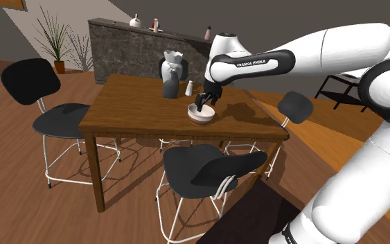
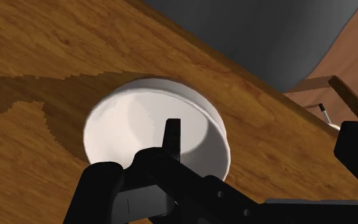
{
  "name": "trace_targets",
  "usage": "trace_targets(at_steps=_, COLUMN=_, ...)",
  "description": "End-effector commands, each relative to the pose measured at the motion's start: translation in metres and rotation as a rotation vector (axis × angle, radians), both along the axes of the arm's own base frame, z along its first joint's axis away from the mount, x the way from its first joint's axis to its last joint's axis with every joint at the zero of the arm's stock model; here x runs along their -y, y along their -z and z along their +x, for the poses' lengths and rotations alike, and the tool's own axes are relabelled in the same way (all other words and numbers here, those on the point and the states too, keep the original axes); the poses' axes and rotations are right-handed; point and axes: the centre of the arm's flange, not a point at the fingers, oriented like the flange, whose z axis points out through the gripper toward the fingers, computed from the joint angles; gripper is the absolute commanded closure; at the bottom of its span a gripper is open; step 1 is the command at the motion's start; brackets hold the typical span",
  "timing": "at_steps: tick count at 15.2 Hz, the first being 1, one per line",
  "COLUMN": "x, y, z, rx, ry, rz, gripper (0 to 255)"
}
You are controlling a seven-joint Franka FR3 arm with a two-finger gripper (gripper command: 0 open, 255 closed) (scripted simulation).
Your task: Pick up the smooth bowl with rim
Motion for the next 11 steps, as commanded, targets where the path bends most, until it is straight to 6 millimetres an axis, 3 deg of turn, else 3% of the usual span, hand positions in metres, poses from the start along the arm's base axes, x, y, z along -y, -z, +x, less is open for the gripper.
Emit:
trace_targets(at_steps=1, x=-0.001, y=0.018, z=0.023, rx=-0.003, ry=0.006, rz=-0.009, gripper=0)
trace_targets(at_steps=7, x=0.009, y=0.063, z=0.089, rx=-0.013, ry=0.024, rz=-0.036, gripper=0)
trace_targets(at_steps=11, x=0.01, y=0.083, z=0.095, rx=-0.014, ry=0.026, rz=-0.039, gripper=0)
